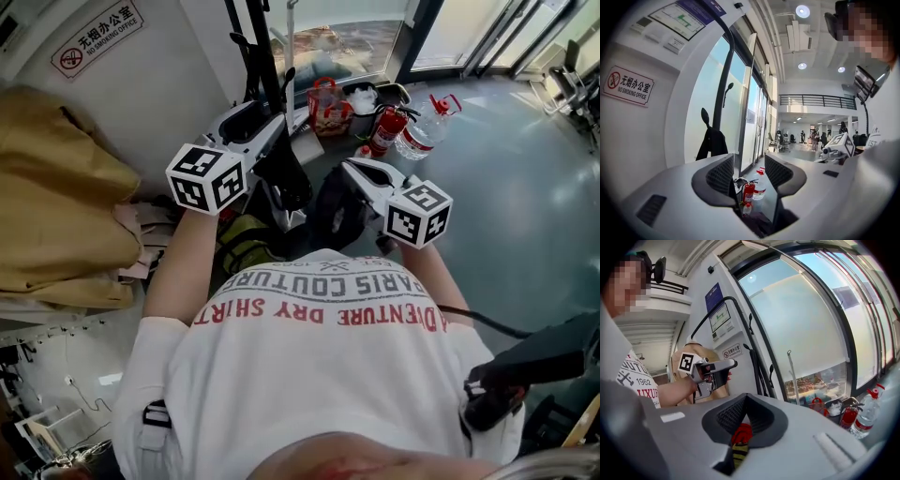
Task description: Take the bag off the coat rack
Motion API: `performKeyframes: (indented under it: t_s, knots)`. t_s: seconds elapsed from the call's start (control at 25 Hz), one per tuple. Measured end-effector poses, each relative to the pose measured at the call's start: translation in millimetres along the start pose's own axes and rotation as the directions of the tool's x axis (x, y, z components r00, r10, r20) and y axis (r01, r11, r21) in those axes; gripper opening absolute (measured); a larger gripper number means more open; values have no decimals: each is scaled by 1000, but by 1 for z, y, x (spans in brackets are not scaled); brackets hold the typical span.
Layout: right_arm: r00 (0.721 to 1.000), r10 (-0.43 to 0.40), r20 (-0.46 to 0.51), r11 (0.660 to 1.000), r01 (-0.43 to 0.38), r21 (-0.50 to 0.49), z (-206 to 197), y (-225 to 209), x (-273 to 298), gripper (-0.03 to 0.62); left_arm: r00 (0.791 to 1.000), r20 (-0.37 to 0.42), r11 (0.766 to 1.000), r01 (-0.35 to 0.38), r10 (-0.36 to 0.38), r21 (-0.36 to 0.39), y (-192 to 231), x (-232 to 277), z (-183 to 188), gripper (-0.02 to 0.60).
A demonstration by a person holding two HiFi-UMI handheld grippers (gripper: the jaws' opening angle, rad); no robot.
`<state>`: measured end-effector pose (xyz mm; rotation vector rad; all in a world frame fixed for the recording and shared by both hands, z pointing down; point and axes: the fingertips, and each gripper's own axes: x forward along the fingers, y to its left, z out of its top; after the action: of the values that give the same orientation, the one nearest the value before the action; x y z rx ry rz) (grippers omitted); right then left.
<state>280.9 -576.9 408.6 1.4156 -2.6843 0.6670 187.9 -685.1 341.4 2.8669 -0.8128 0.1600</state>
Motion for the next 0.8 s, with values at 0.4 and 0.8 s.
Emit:
performKeyframes:
  t_s: [0.4,0.8]
  knots:
    - [999,44,-31,999,-45,-30,3,-13,22,2,991,-63,991,-118,114,-68,71,64,1,230]
    - [997,14,-72,1000,-13,9,-10,-34,31,2,988,-81,991,-133,130,-33,77,89,3,223]
